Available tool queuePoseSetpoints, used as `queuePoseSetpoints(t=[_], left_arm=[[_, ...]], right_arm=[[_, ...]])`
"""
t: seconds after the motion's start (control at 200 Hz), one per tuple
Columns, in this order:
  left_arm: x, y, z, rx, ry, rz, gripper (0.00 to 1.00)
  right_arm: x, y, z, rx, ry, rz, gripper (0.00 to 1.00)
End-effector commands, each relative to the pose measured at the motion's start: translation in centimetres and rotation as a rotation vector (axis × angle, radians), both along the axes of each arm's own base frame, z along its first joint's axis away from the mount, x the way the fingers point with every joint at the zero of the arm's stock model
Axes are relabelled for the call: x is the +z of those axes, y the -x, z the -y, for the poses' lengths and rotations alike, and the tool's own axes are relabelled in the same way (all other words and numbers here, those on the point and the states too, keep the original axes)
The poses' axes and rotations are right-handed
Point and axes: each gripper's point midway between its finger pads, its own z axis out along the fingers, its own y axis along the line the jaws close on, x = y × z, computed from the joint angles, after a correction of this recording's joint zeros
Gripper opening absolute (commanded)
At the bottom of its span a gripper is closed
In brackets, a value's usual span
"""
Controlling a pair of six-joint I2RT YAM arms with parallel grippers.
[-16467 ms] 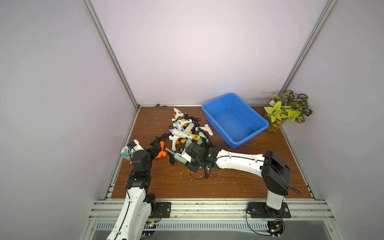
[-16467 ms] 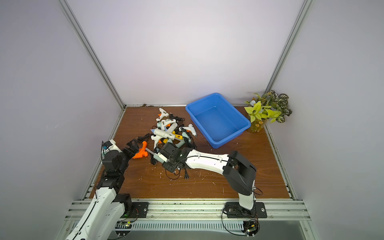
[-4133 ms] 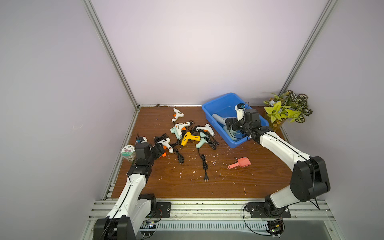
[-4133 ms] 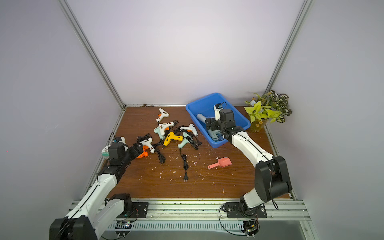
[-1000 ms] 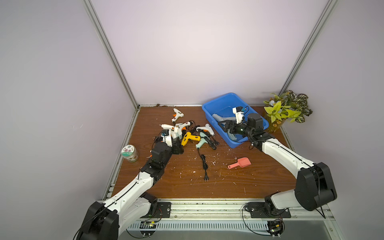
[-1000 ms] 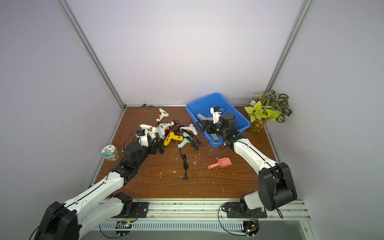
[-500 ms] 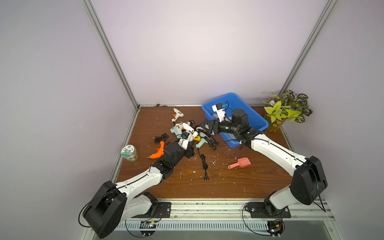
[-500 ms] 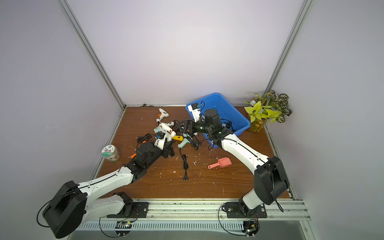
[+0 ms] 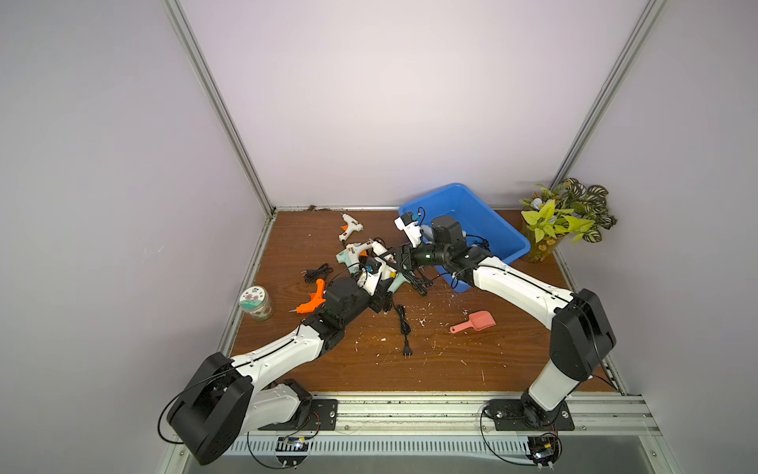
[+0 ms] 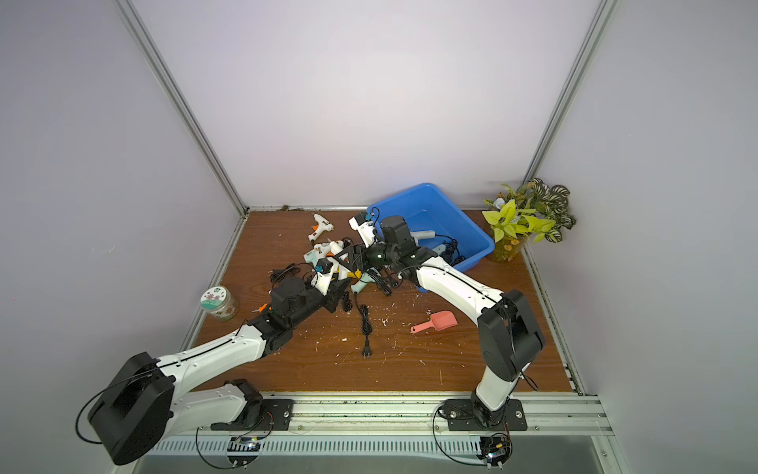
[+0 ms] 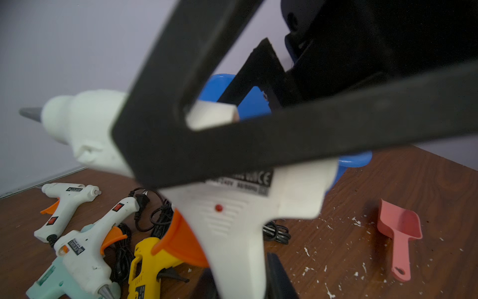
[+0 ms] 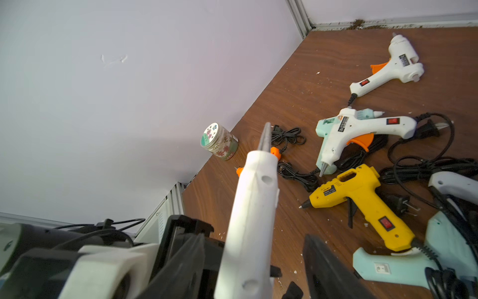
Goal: Put the hot melt glue gun into the storage box
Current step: Place the hot melt adhesive gun in the storage box.
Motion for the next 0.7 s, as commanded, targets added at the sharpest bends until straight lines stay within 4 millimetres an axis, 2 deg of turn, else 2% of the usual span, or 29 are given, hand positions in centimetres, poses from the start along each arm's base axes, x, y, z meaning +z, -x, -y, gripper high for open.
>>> queuePoseSetpoints(t=[0.0,0.225,0.315,0.355,0.455,0.5,0.525,0.58,0.696], left_arm=[[2.5,-0.2,1.0,-0.032,0.030,0.053,0.00],[2.5,-0.4,0.6,-0.006,0.039,0.049,0.01],[2.5,-0.5,0.3,0.016,0.043,0.046,0.05],[2.6,-0.5,0.1,0.026,0.046,0.046,0.15],[3.3,-0.2,-0.1,0.028,0.075,0.063,0.54],[3.9,0.1,-0.4,0.031,0.096,0.075,0.68],[4.2,0.3,-0.5,0.031,0.107,0.082,0.74],[5.1,0.8,-0.9,0.034,0.140,0.101,0.97],[7.3,2.3,-2.0,0.034,0.228,0.157,1.00]], right_arm=[[1.6,0.3,-0.5,0.028,-0.011,0.043,0.63],[1.3,0.5,-0.6,0.032,-0.005,0.037,0.41],[1.6,0.3,-0.4,0.016,-0.001,0.046,0.30],[1.9,0.2,-0.2,0.004,0.003,0.056,0.24],[2.6,-0.2,0.3,-0.027,0.014,0.084,0.10],[2.9,-0.5,0.6,-0.043,0.021,0.093,0.04],[3.2,-0.6,0.7,-0.048,0.020,0.100,0.02],[4.0,-1.0,1.1,-0.065,0.014,0.114,0.00],[6.5,-1.9,2.2,-0.096,-0.018,0.148,0.00]])
